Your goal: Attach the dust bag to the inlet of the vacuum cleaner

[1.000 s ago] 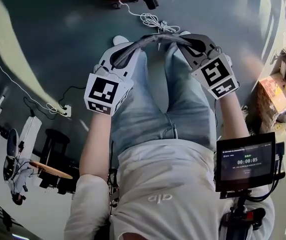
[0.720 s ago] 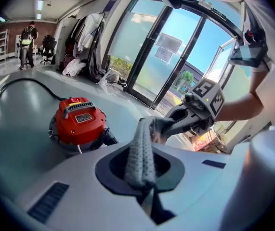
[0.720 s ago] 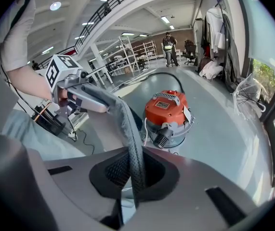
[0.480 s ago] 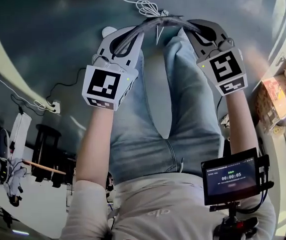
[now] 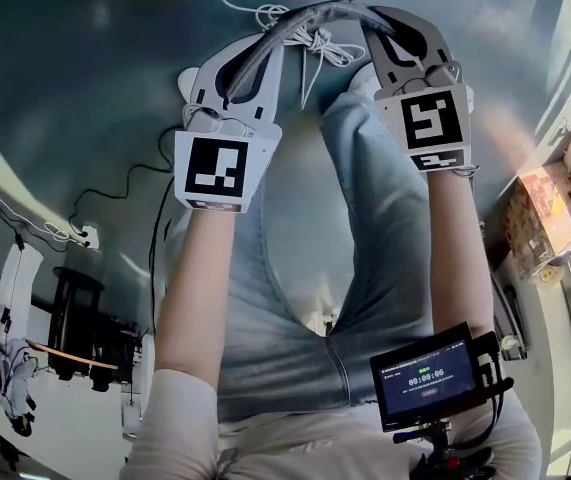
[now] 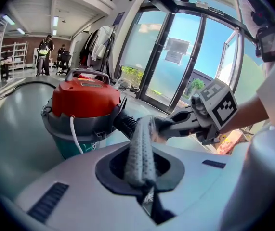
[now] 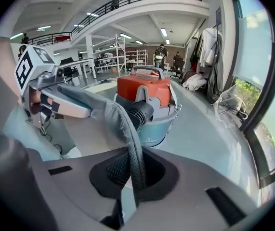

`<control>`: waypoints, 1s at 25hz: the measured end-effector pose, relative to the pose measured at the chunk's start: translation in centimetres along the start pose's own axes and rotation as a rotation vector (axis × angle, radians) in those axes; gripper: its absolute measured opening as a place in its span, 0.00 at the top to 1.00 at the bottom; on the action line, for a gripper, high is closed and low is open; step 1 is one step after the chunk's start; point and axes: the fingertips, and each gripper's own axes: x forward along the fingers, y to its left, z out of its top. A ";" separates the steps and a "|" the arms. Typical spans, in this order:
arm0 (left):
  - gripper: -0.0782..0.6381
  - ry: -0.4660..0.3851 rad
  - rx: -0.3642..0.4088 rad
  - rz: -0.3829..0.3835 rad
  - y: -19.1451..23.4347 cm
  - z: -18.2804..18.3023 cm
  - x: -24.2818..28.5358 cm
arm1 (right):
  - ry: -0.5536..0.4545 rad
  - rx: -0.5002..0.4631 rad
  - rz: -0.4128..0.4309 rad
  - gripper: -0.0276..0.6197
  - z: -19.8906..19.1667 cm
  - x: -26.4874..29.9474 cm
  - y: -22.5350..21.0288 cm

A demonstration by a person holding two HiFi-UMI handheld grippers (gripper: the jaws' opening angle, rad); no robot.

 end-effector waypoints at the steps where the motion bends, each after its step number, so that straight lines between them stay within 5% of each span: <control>1: 0.87 -0.021 0.034 0.003 0.1 -0.3 0.3 | -0.021 0.003 -0.029 0.93 -0.1 0.5 -0.2; 4: 0.87 -0.072 0.135 0.038 1.1 -0.7 0.8 | -0.056 -0.032 -0.112 0.93 0.0 1.2 -0.3; 7: 0.87 -0.110 0.154 0.068 2.7 -0.4 2.1 | -0.067 -0.077 -0.177 0.93 0.0 1.9 -0.8; 15: 0.87 -0.133 0.260 0.015 3.1 -1.1 4.1 | -0.125 -0.110 -0.202 0.93 -0.1 2.9 -2.1; 19: 0.87 -0.102 0.325 -0.164 2.3 -1.5 3.0 | -0.140 -0.149 -0.223 0.93 0.3 2.2 -2.1; 22: 0.87 -0.049 0.153 -0.300 3.1 -1.8 0.7 | -0.147 -0.108 -0.204 0.93 0.4 2.5 -2.3; 25: 0.86 -0.025 0.145 -0.452 3.0 -0.5 -1.6 | -0.153 -0.115 -0.189 0.93 0.9 2.5 -2.4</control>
